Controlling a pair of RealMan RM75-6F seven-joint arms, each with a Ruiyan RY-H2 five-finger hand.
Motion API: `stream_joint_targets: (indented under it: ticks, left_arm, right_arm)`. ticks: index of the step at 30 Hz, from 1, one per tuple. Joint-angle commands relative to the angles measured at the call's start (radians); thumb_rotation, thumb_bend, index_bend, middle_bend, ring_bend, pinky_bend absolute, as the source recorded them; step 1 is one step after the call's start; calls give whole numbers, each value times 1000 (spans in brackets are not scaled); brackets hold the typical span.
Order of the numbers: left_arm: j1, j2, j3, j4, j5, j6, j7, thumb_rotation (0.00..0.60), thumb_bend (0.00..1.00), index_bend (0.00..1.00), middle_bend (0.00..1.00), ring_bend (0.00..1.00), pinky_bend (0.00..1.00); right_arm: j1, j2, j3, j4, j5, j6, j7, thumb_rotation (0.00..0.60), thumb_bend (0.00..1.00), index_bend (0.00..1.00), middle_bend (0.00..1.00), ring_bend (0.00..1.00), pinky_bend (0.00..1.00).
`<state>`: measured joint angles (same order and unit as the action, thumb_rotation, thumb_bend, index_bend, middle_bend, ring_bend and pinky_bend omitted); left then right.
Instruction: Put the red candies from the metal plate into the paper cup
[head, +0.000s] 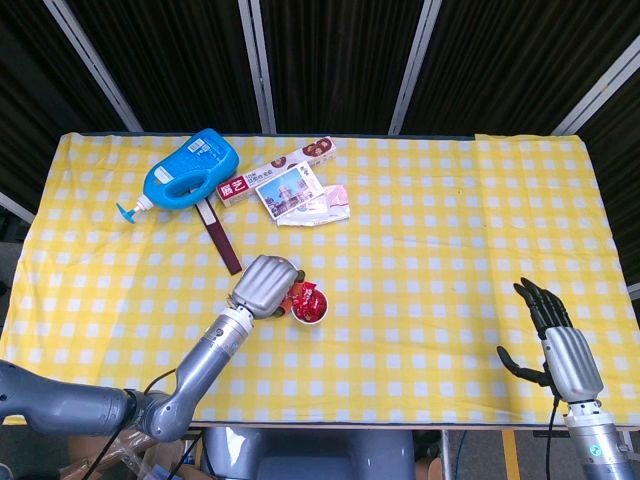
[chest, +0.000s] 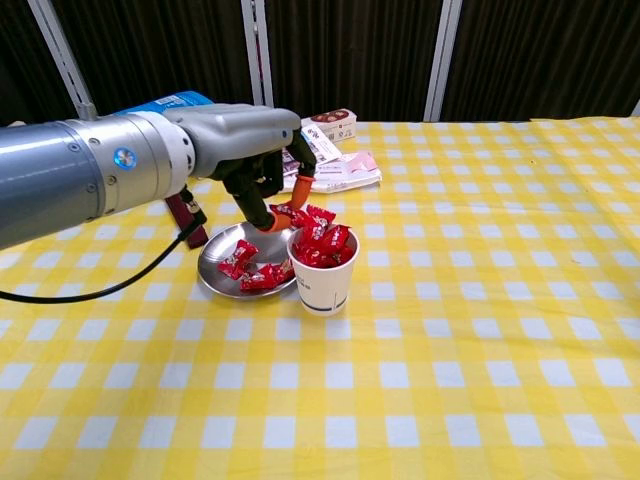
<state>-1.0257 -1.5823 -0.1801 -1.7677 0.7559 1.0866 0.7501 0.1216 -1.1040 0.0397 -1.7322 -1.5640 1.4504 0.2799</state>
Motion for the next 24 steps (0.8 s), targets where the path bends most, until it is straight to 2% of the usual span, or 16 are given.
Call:
stream_joint_targets:
  ticks: [1,13,17,24]
  left_arm:
    - [-20,-31,0,10,-3,1,27,600,440,579,917,970,998]
    - [-56,-89,-8,47,-58,5,73,600,307,509,876,959,998]
    - [-52,-87,-8,41,-44,15,65,600,266,465,866,957,997]
    - [-24,-63,-29,7,17,58,6,600,254,394,841,948,996]
  right_arm:
    - [-1,1,0,0,-2,2,4,600,388,0,0,0,0]
    - [-1,4,-1,-1,-5,4,8,600,388,0,0,0,0]
    - [-1,4,0,-1,-6,5,9,600,388,0,0,0,0]
    - [-2,2,0,1,-6,7,5,600,387,0,0,0,0]
